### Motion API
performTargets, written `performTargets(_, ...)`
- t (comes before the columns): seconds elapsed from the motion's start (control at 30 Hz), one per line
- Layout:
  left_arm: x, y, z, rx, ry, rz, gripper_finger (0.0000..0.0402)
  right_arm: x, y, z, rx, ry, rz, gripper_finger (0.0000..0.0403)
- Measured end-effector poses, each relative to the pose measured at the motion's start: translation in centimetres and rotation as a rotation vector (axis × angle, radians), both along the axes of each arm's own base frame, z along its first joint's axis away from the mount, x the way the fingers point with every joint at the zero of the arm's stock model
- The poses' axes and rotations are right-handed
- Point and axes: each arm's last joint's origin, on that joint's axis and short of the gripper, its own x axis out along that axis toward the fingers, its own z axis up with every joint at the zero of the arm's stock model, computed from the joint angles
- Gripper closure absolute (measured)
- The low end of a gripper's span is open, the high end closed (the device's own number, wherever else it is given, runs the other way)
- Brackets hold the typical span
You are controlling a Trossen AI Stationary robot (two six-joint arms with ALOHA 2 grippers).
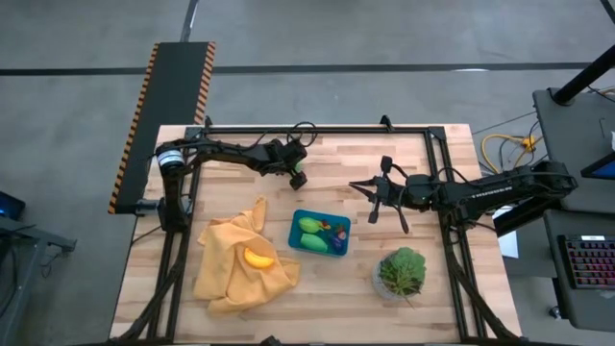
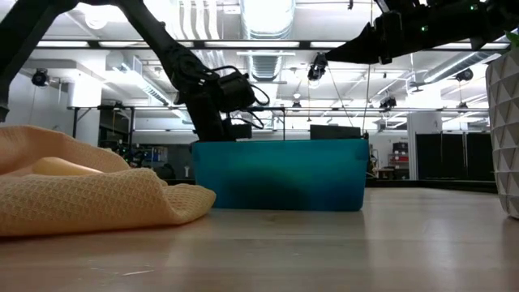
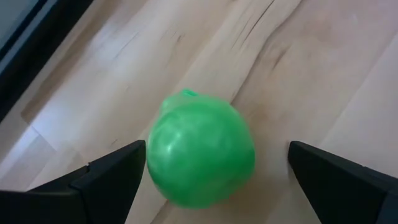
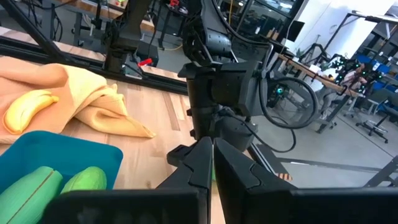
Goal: Pick and placing Produce into tupperware
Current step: Put the pear into the blue bin
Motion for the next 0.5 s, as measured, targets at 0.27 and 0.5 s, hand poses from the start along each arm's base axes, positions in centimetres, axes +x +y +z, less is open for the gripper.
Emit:
performTargets(0.27, 0.26, 0.07, 0.30, 0.051, 0.035, -0.059, 0.0020, 0.00, 0.00, 0.00, 0.000, 0.000, 0.000, 0.0394)
performTargets(0.5, 0.30, 0.10, 0.19, 0.060, 0.048, -0.075, 0.0020, 0.00, 0.00, 0.00, 0.000, 0.000, 0.000, 0.0394)
